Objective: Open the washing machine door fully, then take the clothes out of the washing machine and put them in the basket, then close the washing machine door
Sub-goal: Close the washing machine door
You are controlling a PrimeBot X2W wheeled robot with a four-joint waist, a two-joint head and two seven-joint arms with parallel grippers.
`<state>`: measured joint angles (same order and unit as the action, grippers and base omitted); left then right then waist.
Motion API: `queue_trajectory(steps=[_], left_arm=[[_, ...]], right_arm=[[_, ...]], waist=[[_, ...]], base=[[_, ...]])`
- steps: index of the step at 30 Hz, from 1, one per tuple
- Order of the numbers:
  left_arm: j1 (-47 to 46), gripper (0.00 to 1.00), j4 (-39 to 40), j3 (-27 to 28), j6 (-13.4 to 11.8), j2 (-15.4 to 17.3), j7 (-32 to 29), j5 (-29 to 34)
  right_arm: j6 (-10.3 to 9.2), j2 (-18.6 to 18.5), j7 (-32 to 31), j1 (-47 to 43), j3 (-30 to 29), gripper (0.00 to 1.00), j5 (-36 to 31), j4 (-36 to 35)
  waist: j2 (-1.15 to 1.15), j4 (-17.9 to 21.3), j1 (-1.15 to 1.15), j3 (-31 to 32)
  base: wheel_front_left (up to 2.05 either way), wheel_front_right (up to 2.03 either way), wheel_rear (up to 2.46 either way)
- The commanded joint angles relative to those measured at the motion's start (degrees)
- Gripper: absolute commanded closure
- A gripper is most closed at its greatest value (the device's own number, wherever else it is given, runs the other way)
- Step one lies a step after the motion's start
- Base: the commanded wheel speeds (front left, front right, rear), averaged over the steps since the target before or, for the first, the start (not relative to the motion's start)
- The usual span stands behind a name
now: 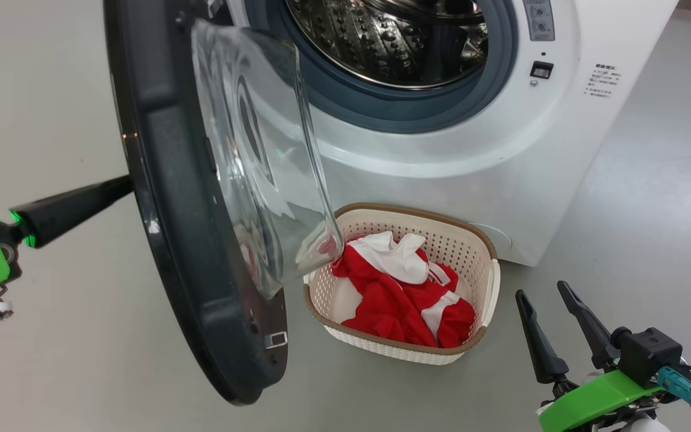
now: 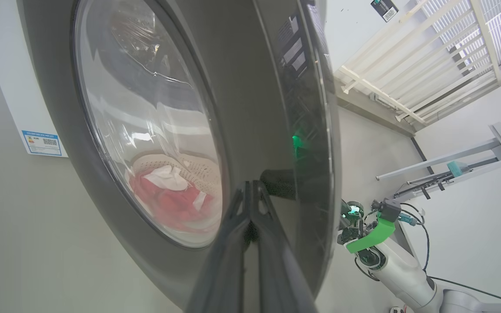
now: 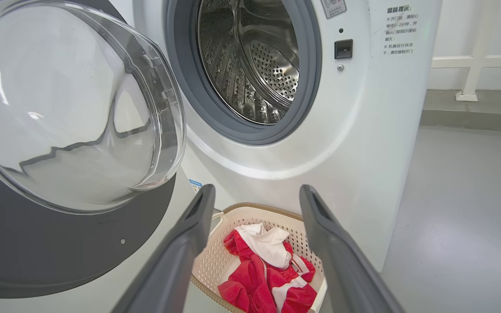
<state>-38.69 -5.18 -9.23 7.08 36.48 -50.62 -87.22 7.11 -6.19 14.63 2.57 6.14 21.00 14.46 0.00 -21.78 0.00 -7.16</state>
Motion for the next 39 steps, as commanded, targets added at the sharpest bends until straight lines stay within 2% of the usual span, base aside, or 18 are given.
queue_trajectory(steps=[1,15,16,18,19,21,22,23,34,39], left_arm=[[-1.4,1.0,1.2,2.7,0.4,2.9,0.4,0.1],[6.7,1.0,-0.7,4.1,0.4,4.2,10.4,2.7],[7.4,0.94,-0.8,4.2,0.4,4.1,11.5,2.8],[9.1,0.61,-1.1,4.6,0.4,3.9,13.5,2.8],[10.0,0.52,-1.1,4.5,0.4,4.0,14.3,3.0],[12.0,0.06,-1.5,4.6,0.4,3.9,16.3,3.2],[12.9,0.02,-1.6,4.7,0.4,3.9,17.3,3.3],[13.9,0.0,-1.8,4.7,0.4,3.7,18.3,3.3],[24.0,0.0,-2.8,2.7,0.4,3.5,26.7,3.5],[28.2,0.0,-4.4,2.0,0.4,3.3,32.4,4.9]], right_arm=[[0.37,0.0,0.4,0.9,1.0,0.0,-0.4,-1.5],[0.37,0.2,0.4,-0.4,1.4,0.0,-0.1,-1.2],[0.37,0.2,0.4,-0.5,1.4,0.0,0.0,-1.2],[0.37,0.1,0.4,-0.6,1.4,0.0,0.1,-1.2],[0.37,0.1,0.4,-0.7,1.4,0.0,0.1,-1.2],[0.37,0.0,0.4,-0.8,1.4,0.0,0.2,-1.2],[0.37,0.0,0.4,-0.9,1.4,0.0,0.2,-1.2],[0.37,0.0,0.4,-1.0,1.3,0.0,0.3,-1.3],[0.37,0.1,0.4,-2.5,1.5,0.0,0.3,-1.4],[0.37,0.2,0.4,-3.0,1.4,0.0,0.4,-1.5]], waist=[[0.0,-0.3,0.0,0.3],[0.0,-1.5,0.0,2.8],[0.0,-1.6,0.0,2.9],[0.0,-1.7,0.0,3.1],[0.0,-1.8,0.0,3.2],[0.0,-1.8,0.0,3.5],[0.0,-1.9,0.0,3.6],[0.0,-1.9,0.0,3.7],[0.0,-2.2,0.0,5.1],[0.0,-2.0,0.0,5.2]], base=[[0.0,0.0,0.0],[0.0,0.0,0.0],[0.0,0.0,0.0],[0.0,0.0,0.0],[0.0,0.0,0.0],[0.0,0.0,0.0],[0.0,0.0,0.0],[0.0,0.0,0.0],[0.0,0.0,0.0],[0.0,0.0,0.0]])
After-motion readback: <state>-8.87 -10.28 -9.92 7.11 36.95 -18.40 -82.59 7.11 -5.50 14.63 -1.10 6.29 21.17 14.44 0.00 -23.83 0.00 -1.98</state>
